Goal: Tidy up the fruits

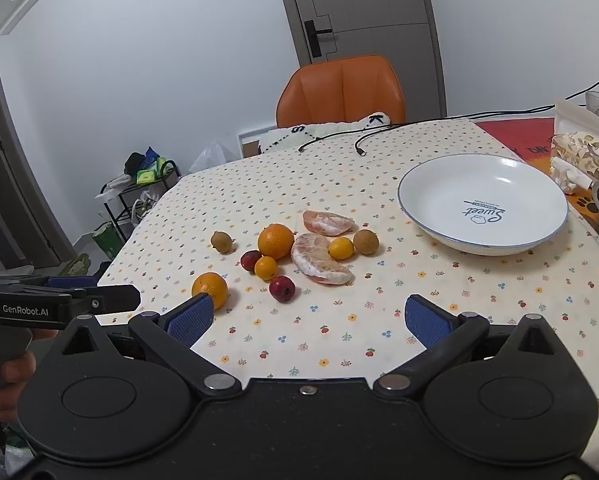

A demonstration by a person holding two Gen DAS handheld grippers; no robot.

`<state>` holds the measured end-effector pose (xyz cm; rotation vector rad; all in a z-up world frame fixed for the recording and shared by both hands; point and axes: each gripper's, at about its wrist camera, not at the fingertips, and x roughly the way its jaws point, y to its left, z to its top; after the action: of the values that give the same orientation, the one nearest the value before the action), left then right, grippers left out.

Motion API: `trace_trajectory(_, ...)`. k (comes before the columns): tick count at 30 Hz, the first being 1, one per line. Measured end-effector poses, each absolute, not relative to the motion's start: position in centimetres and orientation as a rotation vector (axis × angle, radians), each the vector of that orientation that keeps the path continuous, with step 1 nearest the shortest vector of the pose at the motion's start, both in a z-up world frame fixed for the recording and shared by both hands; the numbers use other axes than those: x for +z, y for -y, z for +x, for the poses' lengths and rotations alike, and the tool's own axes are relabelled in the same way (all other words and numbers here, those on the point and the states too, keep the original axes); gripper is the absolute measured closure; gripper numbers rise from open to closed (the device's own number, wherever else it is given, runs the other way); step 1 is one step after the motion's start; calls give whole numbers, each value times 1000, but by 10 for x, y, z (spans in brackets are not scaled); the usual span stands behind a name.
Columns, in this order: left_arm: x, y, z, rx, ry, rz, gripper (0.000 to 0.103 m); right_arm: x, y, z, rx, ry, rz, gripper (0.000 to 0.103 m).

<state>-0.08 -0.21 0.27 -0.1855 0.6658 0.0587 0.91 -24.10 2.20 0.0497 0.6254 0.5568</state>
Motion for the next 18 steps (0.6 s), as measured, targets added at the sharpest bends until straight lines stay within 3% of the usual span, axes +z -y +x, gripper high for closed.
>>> trace_trajectory(18,3,0,-3,56,-662,-184,0,21,236,7,563,-631,18,0)
